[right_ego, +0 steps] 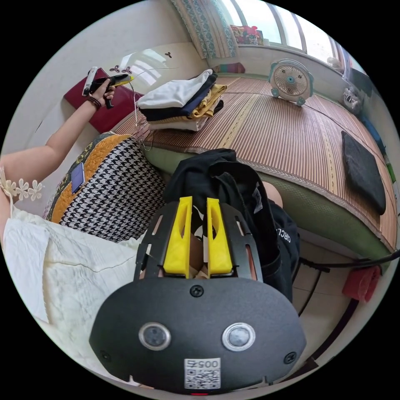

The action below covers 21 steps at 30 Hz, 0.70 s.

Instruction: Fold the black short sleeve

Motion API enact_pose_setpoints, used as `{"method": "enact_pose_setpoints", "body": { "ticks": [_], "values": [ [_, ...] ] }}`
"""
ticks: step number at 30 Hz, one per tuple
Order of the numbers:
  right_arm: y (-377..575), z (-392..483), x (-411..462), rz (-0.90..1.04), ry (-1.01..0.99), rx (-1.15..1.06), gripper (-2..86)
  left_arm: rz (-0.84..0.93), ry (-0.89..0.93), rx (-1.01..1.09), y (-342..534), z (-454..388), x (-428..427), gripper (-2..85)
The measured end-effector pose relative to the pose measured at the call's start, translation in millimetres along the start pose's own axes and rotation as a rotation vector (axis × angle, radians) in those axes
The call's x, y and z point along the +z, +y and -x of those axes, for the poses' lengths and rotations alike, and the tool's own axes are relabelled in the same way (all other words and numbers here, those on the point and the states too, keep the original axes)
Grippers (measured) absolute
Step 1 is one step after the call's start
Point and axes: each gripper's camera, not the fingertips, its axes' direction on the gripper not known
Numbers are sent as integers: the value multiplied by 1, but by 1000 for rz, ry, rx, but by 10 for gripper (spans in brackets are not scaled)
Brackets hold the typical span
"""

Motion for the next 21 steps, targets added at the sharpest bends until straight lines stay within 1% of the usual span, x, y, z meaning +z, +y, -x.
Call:
{"method": "enact_pose_setpoints", "body": {
  "ticks": [5,8,13,14,17,21],
  "values": [
    [-4,-1,4,7,3,-5,61,-43,-27,-6,-1,13,18,4],
    [-5,-3,4,9,2,2,62,-38,-64,-54,6,25,34,2],
    [-2,-7,0,12,27,11,61,-89,-27,-167,25,37,52,2],
    [-1,-8,0,12,26,16,61,-84,-30,-173,24,35,54,2],
    [1,-11,-2,4,16,33,55,-67,-70,-98,9,19,52,2],
    [2,-14,2,1,3,52,51,-120,-13,-123,-4,14,43,2]
  ]
}}
